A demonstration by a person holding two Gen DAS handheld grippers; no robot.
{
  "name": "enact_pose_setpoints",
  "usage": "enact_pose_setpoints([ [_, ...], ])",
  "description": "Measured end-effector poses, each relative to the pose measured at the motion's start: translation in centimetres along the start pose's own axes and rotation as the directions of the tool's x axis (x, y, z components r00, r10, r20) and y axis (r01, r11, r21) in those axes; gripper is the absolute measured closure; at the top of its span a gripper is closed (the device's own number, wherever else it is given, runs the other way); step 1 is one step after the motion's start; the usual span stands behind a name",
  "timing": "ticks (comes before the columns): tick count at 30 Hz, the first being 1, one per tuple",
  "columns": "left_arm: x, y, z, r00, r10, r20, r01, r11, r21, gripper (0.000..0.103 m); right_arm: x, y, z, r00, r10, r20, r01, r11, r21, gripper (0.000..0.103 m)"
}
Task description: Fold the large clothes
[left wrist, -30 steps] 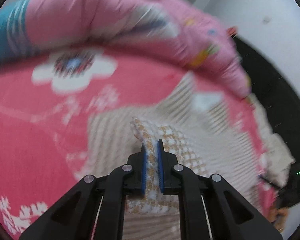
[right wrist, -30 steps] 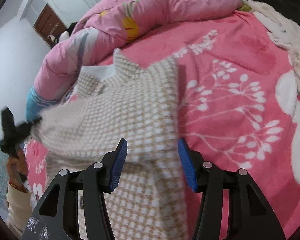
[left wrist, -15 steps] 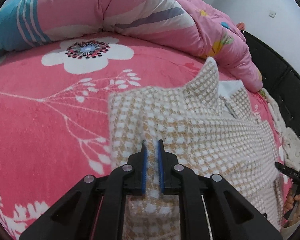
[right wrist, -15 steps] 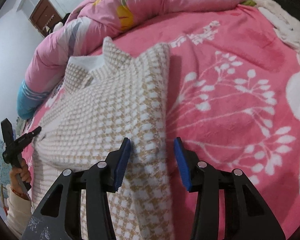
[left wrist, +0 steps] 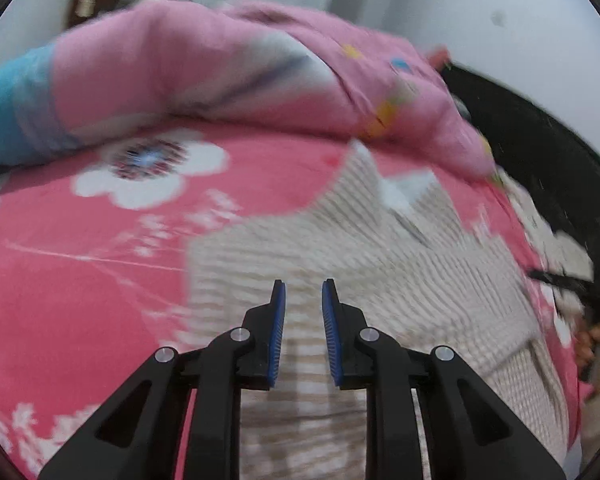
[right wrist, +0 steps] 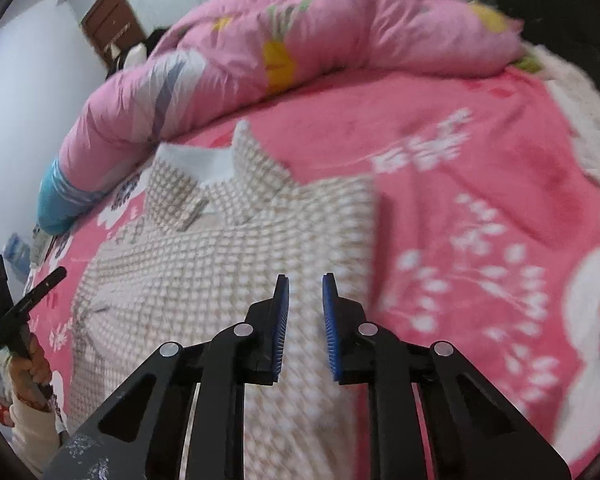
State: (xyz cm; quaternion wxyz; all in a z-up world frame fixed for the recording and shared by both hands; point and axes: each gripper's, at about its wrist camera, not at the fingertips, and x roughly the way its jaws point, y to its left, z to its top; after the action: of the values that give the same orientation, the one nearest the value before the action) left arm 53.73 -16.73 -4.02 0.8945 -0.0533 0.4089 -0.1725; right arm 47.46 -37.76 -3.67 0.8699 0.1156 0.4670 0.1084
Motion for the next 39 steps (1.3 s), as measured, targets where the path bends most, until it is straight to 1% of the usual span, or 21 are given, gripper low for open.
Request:
enact_pose_setpoints([
  [3,3.8,-0.9,-1.1,0.992,0.059,-0.107,-0.058,0.998,0.016,0.084,4.5,0.2,-0.5,0.996,-0.055,-0.073,0.052,0.998,-0.036,0.088],
  [5,4.6,0.5,-1.7,0.995,0.013,-0.101,-0.018,0.999,-0.048,0.084,4.1,0.1,0.0,0.996,-0.045,-0.082,0.044,0.999,-0.02,0.088],
  [7,3.8,1.1,-1.7,0.995,-0.003,-0.095,-0.002,0.998,-0.06,0.084,2.2,0.7,0.6,0.996,-0.044,-0.084,0.045,0.999,0.004,0.087],
  [11,1.6,1.5,-0.9,0.999,-0.001,-0.043,-0.001,0.999,-0.046,0.084,-1.2,5.4,0.9,0.996,0.087,-0.013,-0.088,0.991,-0.101,0.084],
  [13,1.0,1.3,-0.5,0.999,-0.036,-0.022,0.035,0.999,-0.033,0.084,-1.0,8.1,0.5,0.99,0.143,-0.017,-0.144,0.975,-0.172,0.084],
  [15,1.8,1.1,-0.7,0.998,-0.009,-0.065,0.008,1.0,-0.025,0.084,1.1,11.3,-0.3,0.985,0.165,-0.055,-0.174,0.95,-0.258,0.082],
  [16,3.0,1.1,-1.2,0.992,0.032,-0.12,-0.034,0.999,-0.017,0.084,2.8,12.2,-0.8,0.984,0.153,-0.093,-0.174,0.944,-0.28,0.079],
  [17,3.6,1.3,-1.5,0.988,0.039,-0.15,-0.042,0.999,-0.015,0.083,5.6,12.8,-1.5,0.983,0.093,-0.157,-0.138,0.942,-0.305,0.078],
  [18,3.6,2.0,-2.2,0.991,0.019,-0.131,-0.022,0.999,-0.024,0.083,7.7,13.0,-2.6,0.984,0.034,-0.174,-0.092,0.938,-0.333,0.078],
  [19,3.2,2.5,-2.6,0.993,-0.001,-0.12,-0.003,1.0,-0.03,0.083,8.1,13.0,-2.9,0.987,0.032,-0.156,-0.084,0.937,-0.34,0.078],
  [22,0.2,3.3,-2.8,0.995,-0.007,-0.1,0.001,0.998,-0.06,0.082,5.3,13.1,-2.5,0.988,0.031,-0.154,-0.072,0.961,-0.268,0.078],
  [24,-2.8,2.4,-3.1,0.999,0.013,-0.044,-0.012,1.0,0.021,0.081,2.6,13.7,-3.7,0.988,0.079,-0.13,-0.115,0.948,-0.297,0.078],
  [26,-4.3,1.8,-3.8,0.999,-0.033,-0.035,0.035,0.998,0.048,0.073,1.6,15.1,-5.2,0.995,0.042,-0.094,-0.075,0.924,-0.374,0.076],
  [28,-3.6,1.4,-5.3,0.992,-0.071,-0.101,0.074,0.997,0.024,0.065,4.2,15.1,-6.8,0.992,-0.032,-0.121,-0.019,0.917,-0.398,0.075],
  [29,-2.2,1.2,-6.3,0.987,-0.027,-0.156,0.031,0.999,0.026,0.065,5.2,15.1,-7.2,0.992,-0.045,-0.121,-0.007,0.917,-0.399,0.075],
  [30,-1.6,1.0,-6.8,0.987,0.005,-0.163,0.001,0.999,0.041,0.065,5.8,15.1,-7.2,0.992,-0.044,-0.117,-0.006,0.921,-0.391,0.075],
  [32,-2.7,0.6,-7.4,0.991,0.054,-0.122,-0.046,0.997,0.061,0.065,4.7,14.8,-6.4,0.991,-0.032,-0.13,-0.009,0.952,-0.305,0.075],
  [34,-4.9,0.4,-7.3,0.991,0.065,-0.114,-0.062,0.998,0.031,0.065,2.3,14.8,-6.2,0.994,-0.027,-0.106,-0.001,0.965,-0.262,0.075],
  [36,-8.3,0.4,-8.0,0.995,0.049,-0.081,-0.047,0.999,0.017,0.065,-1.8,14.6,-8.1,0.999,-0.016,-0.038,0.005,0.966,-0.259,0.068],
  [38,-11.3,0.4,-9.4,0.996,0.075,-0.058,-0.073,0.997,0.039,0.059,-4.7,14.1,-10.3,1.0,-0.027,0.003,0.027,0.966,-0.258,0.044],
  [39,-13.0,0.8,-10.5,0.995,0.088,-0.049,-0.086,0.995,0.049,0.056,-6.0,14.0,-11.7,0.999,-0.033,0.02,0.038,0.967,-0.253,0.041],
])
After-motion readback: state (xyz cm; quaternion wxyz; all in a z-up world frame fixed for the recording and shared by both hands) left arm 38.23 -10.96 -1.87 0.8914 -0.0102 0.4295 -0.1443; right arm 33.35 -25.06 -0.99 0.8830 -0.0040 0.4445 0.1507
